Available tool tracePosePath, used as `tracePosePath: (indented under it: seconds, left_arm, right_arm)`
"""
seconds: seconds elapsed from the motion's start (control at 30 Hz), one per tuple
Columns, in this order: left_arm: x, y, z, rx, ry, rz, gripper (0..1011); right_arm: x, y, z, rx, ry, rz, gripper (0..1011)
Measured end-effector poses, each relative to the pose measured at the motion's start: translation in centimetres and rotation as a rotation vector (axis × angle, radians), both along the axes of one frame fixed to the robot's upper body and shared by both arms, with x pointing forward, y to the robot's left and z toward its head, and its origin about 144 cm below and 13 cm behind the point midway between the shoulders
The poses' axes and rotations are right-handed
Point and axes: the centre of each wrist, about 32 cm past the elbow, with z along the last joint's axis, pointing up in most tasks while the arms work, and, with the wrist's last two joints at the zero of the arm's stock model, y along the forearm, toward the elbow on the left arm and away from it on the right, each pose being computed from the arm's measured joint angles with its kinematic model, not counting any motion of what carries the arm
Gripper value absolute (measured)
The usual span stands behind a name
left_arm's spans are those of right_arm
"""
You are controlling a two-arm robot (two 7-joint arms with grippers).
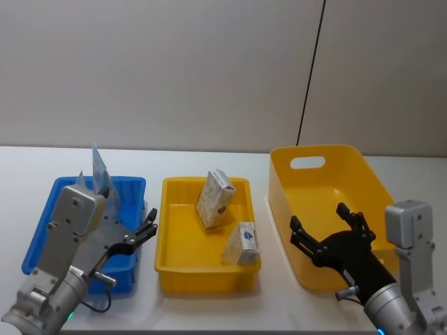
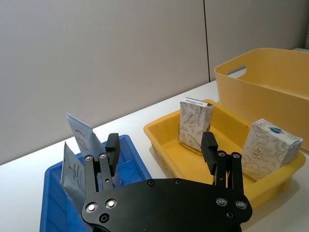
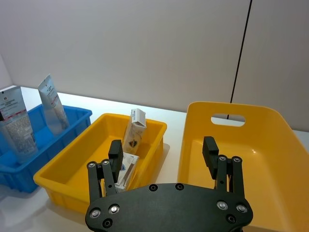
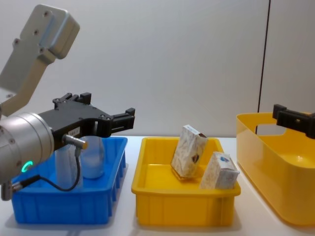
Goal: Bimanual collaborative sorting of washing and personal care products
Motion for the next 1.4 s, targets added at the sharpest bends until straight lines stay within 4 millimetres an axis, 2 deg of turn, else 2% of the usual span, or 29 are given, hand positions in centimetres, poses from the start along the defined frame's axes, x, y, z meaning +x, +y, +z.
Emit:
tracePosePath:
  seconds: [1.0,1.4]
  left_arm:
    - [0.0,0.0,0.0,0.000,0.000,0.000,1001]
    - [0.0,0.0,0.0,0.000,0.000,0.000,1002]
  right_arm:
    - [0.0,0.1,0.0,0.000,0.000,0.000,1008]
    - [0.6,2.2,0.3,-0.006,0.045,0.008,1008]
